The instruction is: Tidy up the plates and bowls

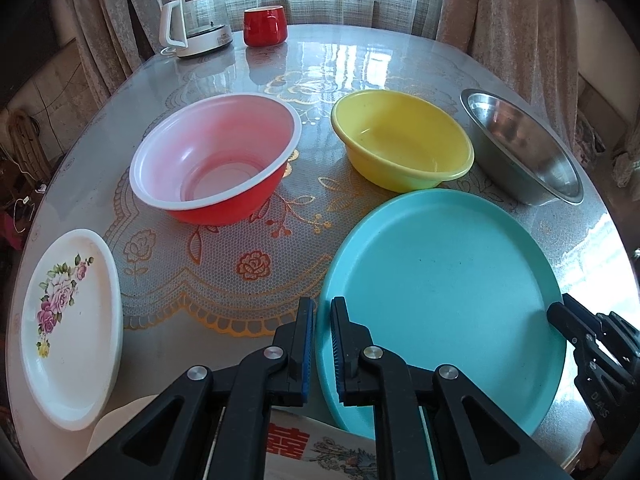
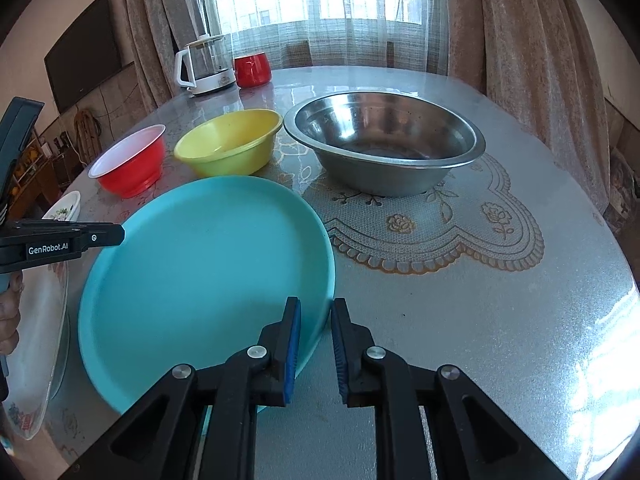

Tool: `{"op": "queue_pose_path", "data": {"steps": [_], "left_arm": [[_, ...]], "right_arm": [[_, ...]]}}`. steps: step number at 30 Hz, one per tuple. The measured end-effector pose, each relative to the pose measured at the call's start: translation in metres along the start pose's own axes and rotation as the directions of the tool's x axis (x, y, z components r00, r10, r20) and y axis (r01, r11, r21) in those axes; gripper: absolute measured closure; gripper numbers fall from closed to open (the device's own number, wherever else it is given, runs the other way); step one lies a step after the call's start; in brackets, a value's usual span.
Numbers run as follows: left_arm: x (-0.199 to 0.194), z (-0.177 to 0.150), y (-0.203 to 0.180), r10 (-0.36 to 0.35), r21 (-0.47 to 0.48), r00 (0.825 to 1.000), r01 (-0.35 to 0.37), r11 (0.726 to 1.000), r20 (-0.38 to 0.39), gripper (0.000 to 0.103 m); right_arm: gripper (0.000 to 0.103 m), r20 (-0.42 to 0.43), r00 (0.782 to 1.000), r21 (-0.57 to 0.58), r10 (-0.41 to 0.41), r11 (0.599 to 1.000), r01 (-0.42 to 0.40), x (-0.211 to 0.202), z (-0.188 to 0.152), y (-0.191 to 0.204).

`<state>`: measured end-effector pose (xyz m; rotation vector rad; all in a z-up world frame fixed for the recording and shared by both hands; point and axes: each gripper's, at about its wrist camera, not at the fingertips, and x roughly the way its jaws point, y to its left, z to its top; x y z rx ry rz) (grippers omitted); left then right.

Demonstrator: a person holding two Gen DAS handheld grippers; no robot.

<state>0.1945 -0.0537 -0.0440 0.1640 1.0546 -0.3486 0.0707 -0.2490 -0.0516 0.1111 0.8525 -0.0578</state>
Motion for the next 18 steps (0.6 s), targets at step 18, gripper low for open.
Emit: {"op": "queue_pose_path", "data": {"steps": [18], "left_arm": [[-0.083, -0.038, 0.058, 0.026, -0.193, 0.978, 0.015, 0.981, 0.205, 0.091]], "right_arm": [[0.069, -0.020, 0.999, 0.046, -0.028, 0.999, 0.029, -0.002, 0.000, -0.010]]}}
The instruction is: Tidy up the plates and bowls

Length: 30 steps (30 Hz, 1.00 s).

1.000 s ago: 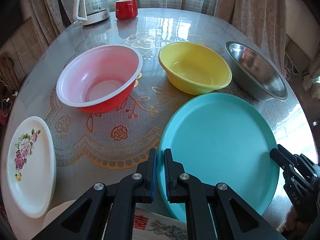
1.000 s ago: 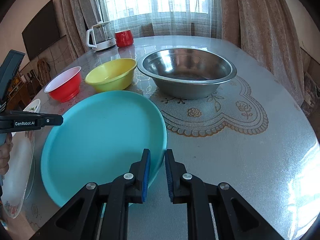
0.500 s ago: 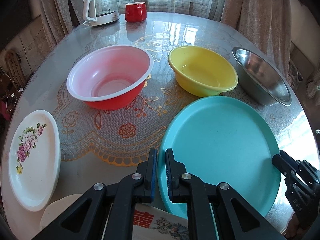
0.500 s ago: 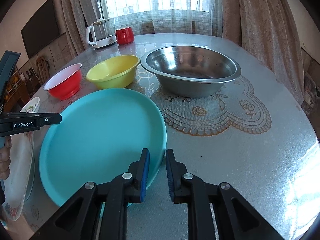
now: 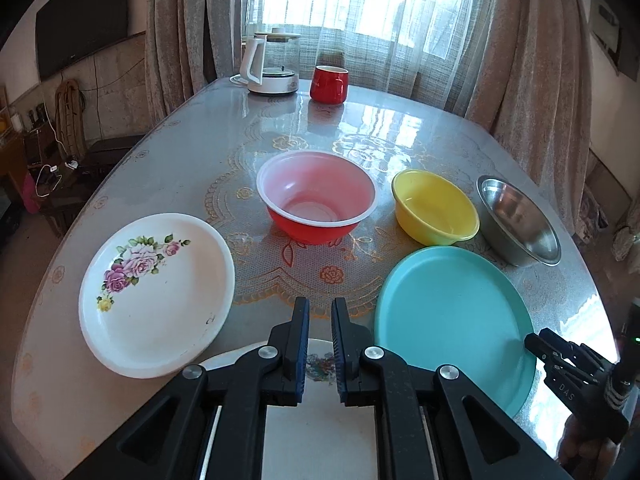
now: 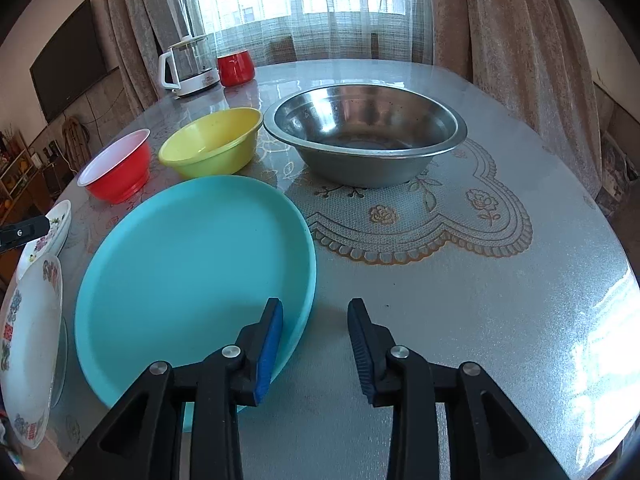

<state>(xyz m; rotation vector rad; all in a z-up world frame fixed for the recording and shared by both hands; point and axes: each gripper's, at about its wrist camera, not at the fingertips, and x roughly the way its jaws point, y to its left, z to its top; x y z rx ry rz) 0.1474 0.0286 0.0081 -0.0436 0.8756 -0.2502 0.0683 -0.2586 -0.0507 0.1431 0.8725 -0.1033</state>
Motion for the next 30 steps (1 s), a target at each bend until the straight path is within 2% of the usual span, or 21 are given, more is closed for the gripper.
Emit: {"op": "queue_pose_path", "data": {"steps": [5, 7, 9, 13, 18, 26, 29, 30], "left_arm": [[-0.026, -0.016, 0.037, 0.022, -0.091, 0.999, -0.018, 0.996, 0.037, 0.091], [-0.037, -0.024, 0.053, 0.038, -0.125, 0.997, -0.030, 0.992, 0.062, 0.091], [-0.048, -0.032, 0.068, 0.053, -0.154, 0.995, -0.039, 0.987, 0.086, 0.091], [-0.060, -0.052, 0.095, 0.072, -0.206, 0.993, -0.050, 0.977, 0.099, 0.091], [-0.071, -0.083, 0.122, 0.043, -0.259, 0.993, -0.014, 0.966, 0.106, 0.091], [-0.075, -0.118, 0.135, -0.045, -0.296, 0.994, 0.074, 0.952, 0.102, 0.091], [-0.070, -0.121, 0.134, -0.084, -0.302, 0.992, 0.110, 0.947, 0.097, 0.085], [-0.067, -0.122, 0.133, -0.088, -0.307, 0.992, 0.112, 0.945, 0.089, 0.085]], "right_arm": [[0.068, 0.062, 0.998, -0.003, 0.002, 1.000, -0.001, -0.018, 0.001, 0.003], [0.066, 0.087, 0.995, -0.016, 0.039, 0.999, -0.038, -0.026, 0.003, 0.008], [0.065, 0.089, 0.989, -0.041, 0.115, 0.993, -0.112, -0.032, 0.006, 0.018], [0.064, 0.033, 0.952, -0.095, 0.305, 0.949, -0.300, -0.034, 0.005, 0.046], [0.064, -0.060, 0.898, -0.182, 0.437, 0.879, -0.440, -0.029, -0.003, 0.089], [0.064, -0.152, 0.855, -0.206, 0.495, 0.830, -0.518, -0.016, -0.012, 0.130], [0.062, -0.176, 0.836, -0.212, 0.520, 0.809, -0.548, -0.015, -0.015, 0.138], [0.062, -0.181, 0.836, -0.217, 0.517, 0.809, -0.547, -0.014, -0.016, 0.140]]}}
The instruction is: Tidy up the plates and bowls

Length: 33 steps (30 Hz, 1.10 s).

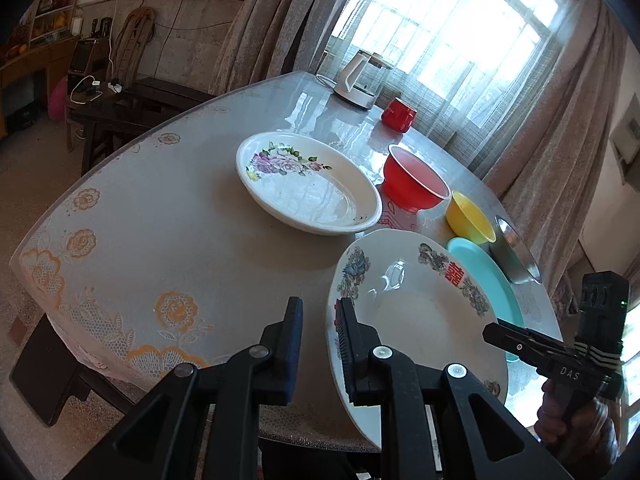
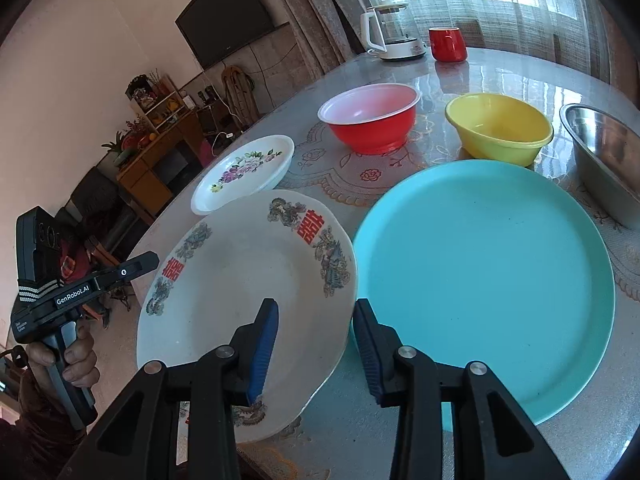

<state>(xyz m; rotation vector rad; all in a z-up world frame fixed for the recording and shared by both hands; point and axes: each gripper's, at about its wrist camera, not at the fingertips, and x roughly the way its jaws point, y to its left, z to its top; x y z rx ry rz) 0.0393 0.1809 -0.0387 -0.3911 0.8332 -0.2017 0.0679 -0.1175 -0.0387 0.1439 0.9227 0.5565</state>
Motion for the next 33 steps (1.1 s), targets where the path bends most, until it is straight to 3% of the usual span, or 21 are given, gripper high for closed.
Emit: {"op": "queue_pose_path", "data": {"steps": [5, 13, 19, 23, 27, 33], "left_arm": [[0.009, -0.006, -0.008, -0.047, 0.019, 0.999, 0.047, 0.999, -0.024, 0.085], [0.026, -0.014, -0.016, -0.032, 0.029, 0.998, 0.033, 0.999, -0.057, 0.083], [0.028, -0.014, -0.018, -0.003, 0.036, 0.998, 0.005, 0.999, -0.060, 0.079], [0.027, -0.014, -0.017, 0.011, 0.030, 0.998, -0.009, 1.000, -0.066, 0.078], [0.029, -0.017, -0.032, 0.089, 0.117, 0.995, -0.083, 0.990, -0.050, 0.074], [0.030, -0.018, -0.032, 0.106, 0.115, 0.994, -0.100, 0.988, -0.039, 0.073]], "right_arm": [[0.061, -0.005, 1.000, -0.025, -0.003, 1.000, 0.003, 0.007, -0.003, 0.002], [0.061, -0.007, 1.000, -0.040, -0.011, 0.999, 0.011, 0.006, -0.002, 0.003], [0.061, 0.014, 0.995, -0.098, -0.095, 0.991, 0.096, 0.010, -0.005, 0.014], [0.061, 0.002, 1.000, -0.042, -0.024, 0.999, 0.025, 0.003, 0.000, 0.007], [0.059, 0.018, 0.999, -0.081, -0.050, 0.995, 0.052, 0.008, -0.006, 0.010], [0.059, 0.038, 0.993, -0.131, -0.108, 0.985, 0.112, 0.008, -0.009, 0.019]]}}
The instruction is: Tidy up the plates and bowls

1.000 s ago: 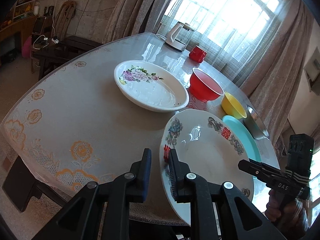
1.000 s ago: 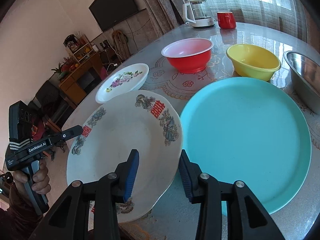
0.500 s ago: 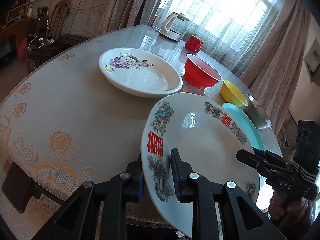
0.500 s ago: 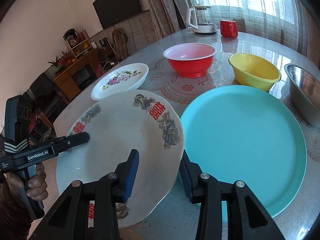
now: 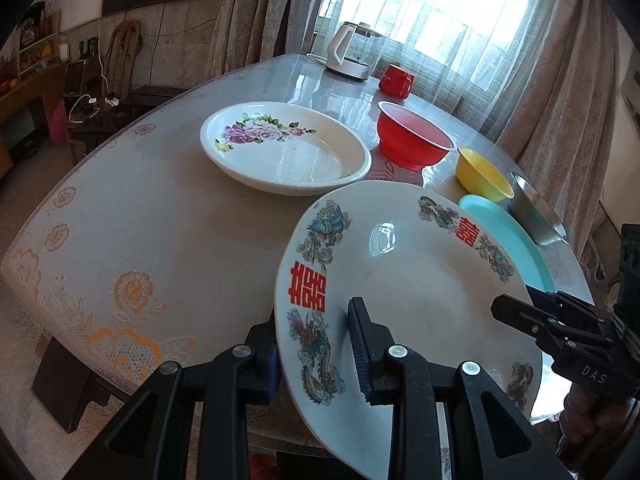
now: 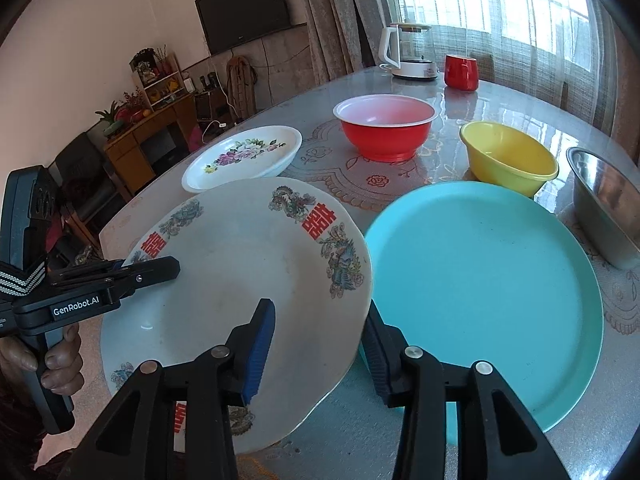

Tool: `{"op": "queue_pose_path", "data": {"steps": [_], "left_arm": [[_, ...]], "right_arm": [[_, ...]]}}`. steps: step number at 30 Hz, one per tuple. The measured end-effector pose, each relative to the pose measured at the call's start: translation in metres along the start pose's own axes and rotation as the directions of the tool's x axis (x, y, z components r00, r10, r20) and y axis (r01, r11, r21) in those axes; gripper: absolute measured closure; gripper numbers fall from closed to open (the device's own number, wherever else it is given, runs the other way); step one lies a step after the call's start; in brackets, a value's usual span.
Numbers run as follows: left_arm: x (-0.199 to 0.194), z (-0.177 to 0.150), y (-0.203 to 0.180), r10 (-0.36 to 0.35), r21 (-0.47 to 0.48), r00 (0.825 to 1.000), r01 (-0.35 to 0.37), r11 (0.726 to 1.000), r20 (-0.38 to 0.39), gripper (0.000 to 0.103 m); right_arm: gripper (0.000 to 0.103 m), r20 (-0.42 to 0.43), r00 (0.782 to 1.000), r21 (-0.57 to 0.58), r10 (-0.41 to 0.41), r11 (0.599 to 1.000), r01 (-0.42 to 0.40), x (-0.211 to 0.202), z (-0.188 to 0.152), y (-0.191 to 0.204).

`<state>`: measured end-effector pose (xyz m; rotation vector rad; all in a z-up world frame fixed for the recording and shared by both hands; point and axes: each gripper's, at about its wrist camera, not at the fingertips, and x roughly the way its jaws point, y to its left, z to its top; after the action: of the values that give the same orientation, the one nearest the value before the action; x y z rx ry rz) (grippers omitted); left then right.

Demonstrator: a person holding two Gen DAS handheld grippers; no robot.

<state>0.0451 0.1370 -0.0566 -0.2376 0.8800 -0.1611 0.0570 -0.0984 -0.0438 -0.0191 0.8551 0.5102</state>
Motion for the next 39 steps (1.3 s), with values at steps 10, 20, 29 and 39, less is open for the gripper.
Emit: {"op": "queue_pose_path", "data": {"steps": [10, 20, 29, 39], "left_arm": [[0.002, 0.002, -0.004, 0.020, 0.007, 1.000, -0.020, 1.000, -0.009, 0.072], [0.002, -0.001, -0.008, 0.060, 0.023, 0.998, -0.060, 0.998, 0.009, 0.068], [0.001, -0.005, -0.016, 0.035, 0.046, 0.999, -0.035, 0.998, -0.003, 0.069], [-0.002, -0.008, -0.021, 0.029, 0.077, 0.999, -0.030, 0.997, 0.013, 0.070]], "right_arm": [[0.058, -0.012, 1.000, 0.016, 0.011, 1.000, -0.011, 0.001, 0.002, -0.002], [0.058, -0.004, 1.000, -0.028, -0.010, 1.000, 0.010, 0.000, -0.002, 0.005], [0.059, 0.001, 1.000, 0.025, -0.021, 0.999, 0.021, -0.004, -0.003, -0.005], [0.060, 0.006, 1.000, 0.035, -0.029, 0.999, 0.029, -0.008, -0.004, -0.010]]}}
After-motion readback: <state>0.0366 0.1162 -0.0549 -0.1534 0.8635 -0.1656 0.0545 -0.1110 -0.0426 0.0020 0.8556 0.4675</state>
